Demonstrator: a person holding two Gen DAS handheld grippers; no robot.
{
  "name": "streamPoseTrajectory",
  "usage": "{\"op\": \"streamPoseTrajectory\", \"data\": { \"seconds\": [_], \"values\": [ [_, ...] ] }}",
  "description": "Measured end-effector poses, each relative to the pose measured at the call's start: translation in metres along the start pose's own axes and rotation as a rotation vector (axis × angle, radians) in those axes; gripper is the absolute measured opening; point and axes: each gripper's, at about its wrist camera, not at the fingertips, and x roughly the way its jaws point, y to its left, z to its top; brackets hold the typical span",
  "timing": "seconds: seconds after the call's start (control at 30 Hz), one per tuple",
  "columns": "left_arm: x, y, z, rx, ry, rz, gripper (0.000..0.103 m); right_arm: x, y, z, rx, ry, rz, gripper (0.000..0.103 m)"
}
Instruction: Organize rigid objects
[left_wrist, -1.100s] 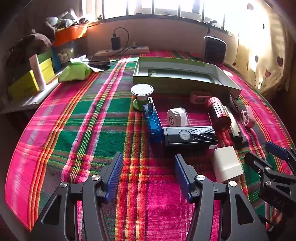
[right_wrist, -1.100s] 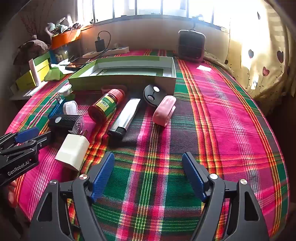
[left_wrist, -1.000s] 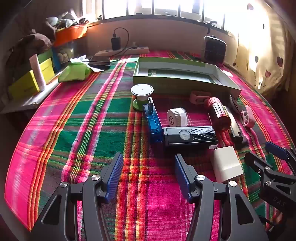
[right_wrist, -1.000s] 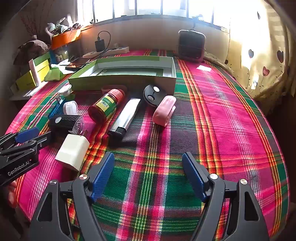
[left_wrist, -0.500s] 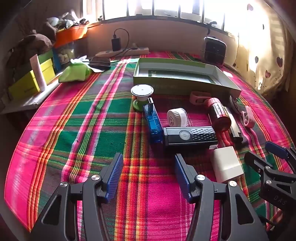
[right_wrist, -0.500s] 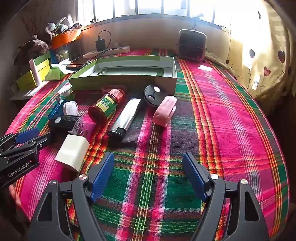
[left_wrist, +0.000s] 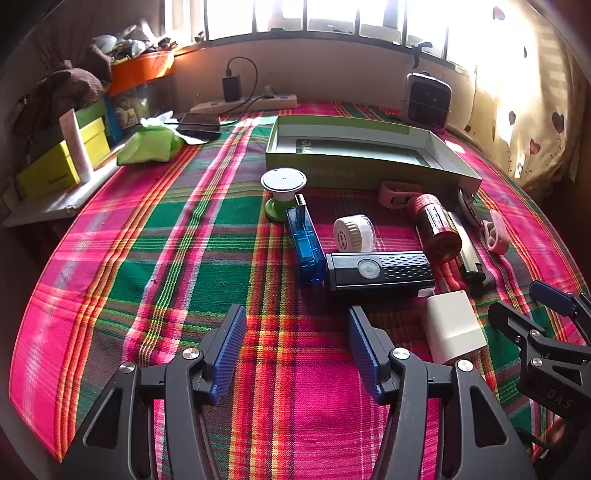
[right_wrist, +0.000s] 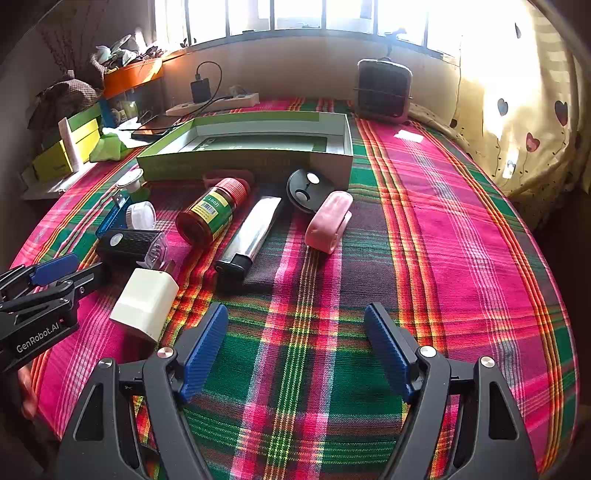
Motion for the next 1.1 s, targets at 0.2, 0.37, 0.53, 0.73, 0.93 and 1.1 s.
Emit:
{"op": "streamPoseTrajectory", "data": {
  "seconds": [0.2, 0.37, 0.53, 0.73, 0.93, 1.1],
  "values": [
    [-0.0002, -0.0005, -0.0004, 0.000, -0.001, 0.001, 0.055, -0.0003, 0.0000, -0.0003, 0.000, -0.001, 0.000, 0.077],
    [-0.0002, -0.0004, -0.0005, -0.001, -0.001, 0.001, 0.055, 0.0000, -0.0004, 0.0000, -0.001, -0.001, 0.001, 0.077],
    [-0.0002, -0.0001, -0.0006, -0.001, -0.002, 0.000, 0.055, 0.0000, -0.0004, 0.0000, -0.001, -0.001, 0.001, 0.077],
    [-0.0001, 0.0001, -0.0006, -0.001, -0.002, 0.000, 0.055, 0.0001, -0.0004, 0.0000, -0.001, -0.002, 0.001, 0.077],
    [0.0006, 0.0011, -0.0005, 0.002, 0.003, -0.003, 0.055, -0.0004, 0.0005, 0.0001, -0.002, -0.001, 0.003, 0.077],
    [0.0011, 0.0050, 0.0031, 0.005, 0.010, -0.020, 0.055, -0.0012, -0.0021, 0.0020, -0.018, 0.003, 0.021, 0.077]
  ]
}}
